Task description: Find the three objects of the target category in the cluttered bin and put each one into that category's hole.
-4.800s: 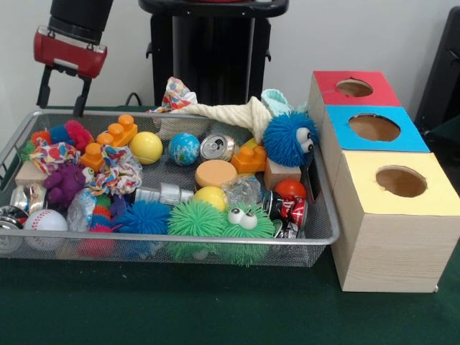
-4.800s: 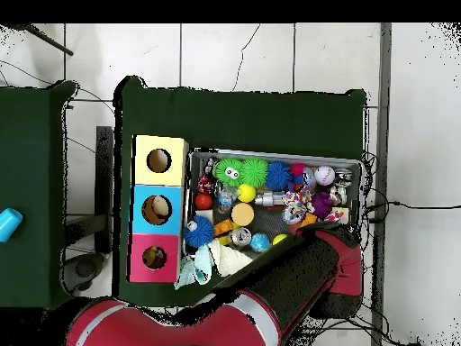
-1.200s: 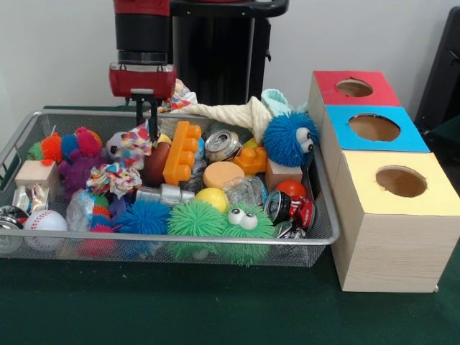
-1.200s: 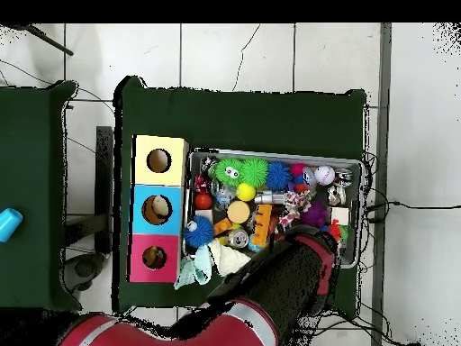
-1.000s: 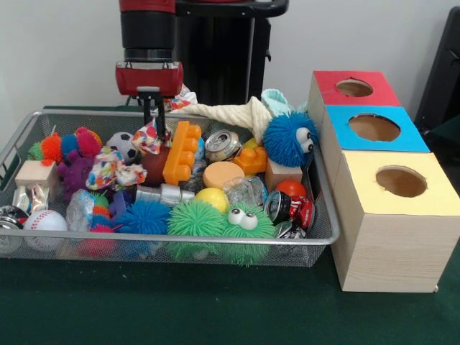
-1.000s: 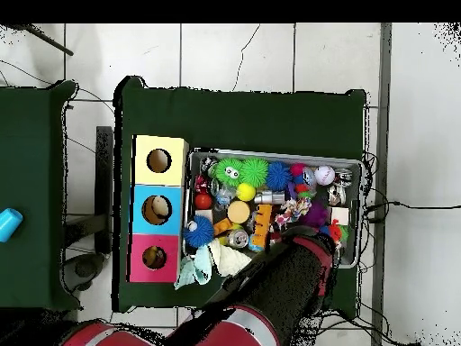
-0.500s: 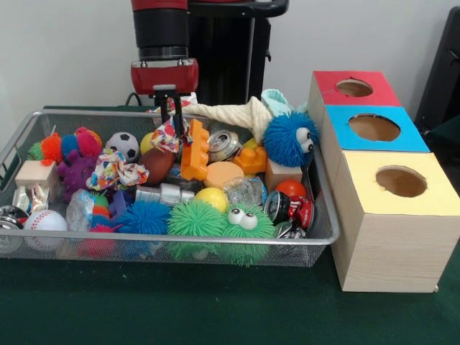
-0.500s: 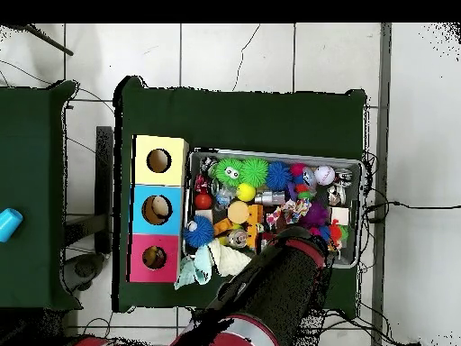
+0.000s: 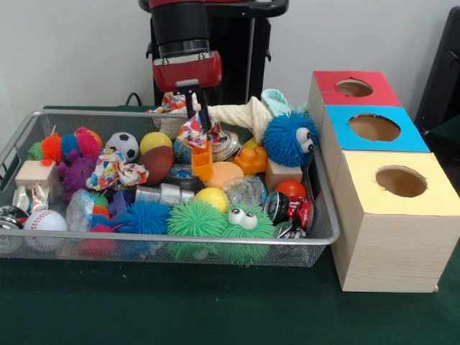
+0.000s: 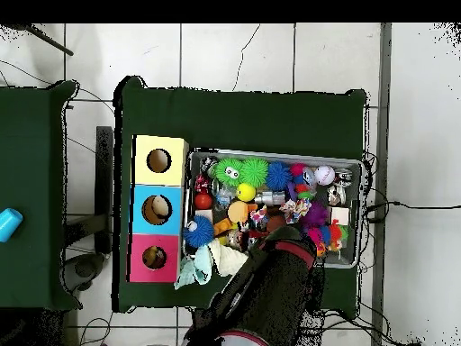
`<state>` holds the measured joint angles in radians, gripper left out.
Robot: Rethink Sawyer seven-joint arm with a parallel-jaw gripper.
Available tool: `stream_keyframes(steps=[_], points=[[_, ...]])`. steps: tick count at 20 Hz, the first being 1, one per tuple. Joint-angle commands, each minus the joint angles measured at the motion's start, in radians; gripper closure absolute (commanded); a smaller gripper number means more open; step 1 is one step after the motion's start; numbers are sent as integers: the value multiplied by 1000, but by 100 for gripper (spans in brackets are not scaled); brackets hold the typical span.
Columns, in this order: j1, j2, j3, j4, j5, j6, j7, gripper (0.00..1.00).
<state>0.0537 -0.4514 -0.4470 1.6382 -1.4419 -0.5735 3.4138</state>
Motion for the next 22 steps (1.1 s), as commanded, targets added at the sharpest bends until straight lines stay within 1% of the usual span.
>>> stream_keyframes(steps=[1,3,5,9,11,13,14,17,18,20,22], points=[[3,-91,209,101,-7,-94,397,100],[4,-110,227,117,5,-86,400,100],[-3,-117,245,133,40,-71,370,100],[-19,-110,275,161,123,-34,268,100],[-26,-101,282,169,149,-27,222,100],[-32,-92,273,179,196,-29,138,100],[-40,-87,271,184,220,-31,100,0],[-46,-69,244,186,267,-50,1,0],[-51,-63,235,185,273,-57,-26,0],[-58,-52,224,170,237,-51,-64,0],[-79,-30,195,159,280,-70,-171,0]])
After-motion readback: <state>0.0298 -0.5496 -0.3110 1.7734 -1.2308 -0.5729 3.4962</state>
